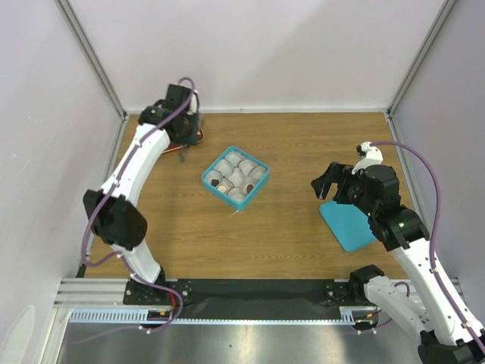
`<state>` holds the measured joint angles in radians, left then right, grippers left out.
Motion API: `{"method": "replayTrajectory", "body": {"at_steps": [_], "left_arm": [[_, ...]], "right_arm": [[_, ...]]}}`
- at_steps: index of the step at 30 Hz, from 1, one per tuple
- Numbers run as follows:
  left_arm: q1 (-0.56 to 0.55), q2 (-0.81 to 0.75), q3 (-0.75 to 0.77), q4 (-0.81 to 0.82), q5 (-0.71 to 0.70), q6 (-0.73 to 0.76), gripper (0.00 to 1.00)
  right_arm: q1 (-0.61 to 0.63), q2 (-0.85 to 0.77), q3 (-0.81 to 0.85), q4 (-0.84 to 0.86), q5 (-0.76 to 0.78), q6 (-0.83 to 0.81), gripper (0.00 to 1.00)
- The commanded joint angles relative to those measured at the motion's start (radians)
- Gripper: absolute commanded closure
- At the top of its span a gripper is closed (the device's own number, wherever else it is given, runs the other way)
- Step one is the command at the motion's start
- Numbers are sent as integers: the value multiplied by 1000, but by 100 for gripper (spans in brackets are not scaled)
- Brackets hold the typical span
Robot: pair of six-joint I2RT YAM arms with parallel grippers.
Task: Pack the chocolate
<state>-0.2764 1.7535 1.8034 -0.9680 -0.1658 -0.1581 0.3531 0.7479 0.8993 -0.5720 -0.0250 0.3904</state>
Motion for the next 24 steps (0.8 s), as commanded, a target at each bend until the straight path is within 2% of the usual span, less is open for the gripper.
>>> {"method": "replayTrajectory", "body": {"at_steps": [1, 5, 8, 14, 24], "left_arm": [[-111, -109, -103, 21, 66, -14, 69], [-259, -241, -258, 49, 92, -40, 69], [-314, -285, -356, 72, 101, -66, 69], [-343, -339, -486, 124, 115, -92, 69], [-343, -299, -495, 160, 77, -84, 65]], "right_arm": [[-3, -13, 46, -5, -6, -7, 1], [-3, -22, 53, -15, -4, -10, 1], [-3, -25, 59, -28, 0, -12, 1], [-3, -22, 66, -34, 10, -4, 1], [-3, -22, 70, -37, 14, 2, 1]]}}
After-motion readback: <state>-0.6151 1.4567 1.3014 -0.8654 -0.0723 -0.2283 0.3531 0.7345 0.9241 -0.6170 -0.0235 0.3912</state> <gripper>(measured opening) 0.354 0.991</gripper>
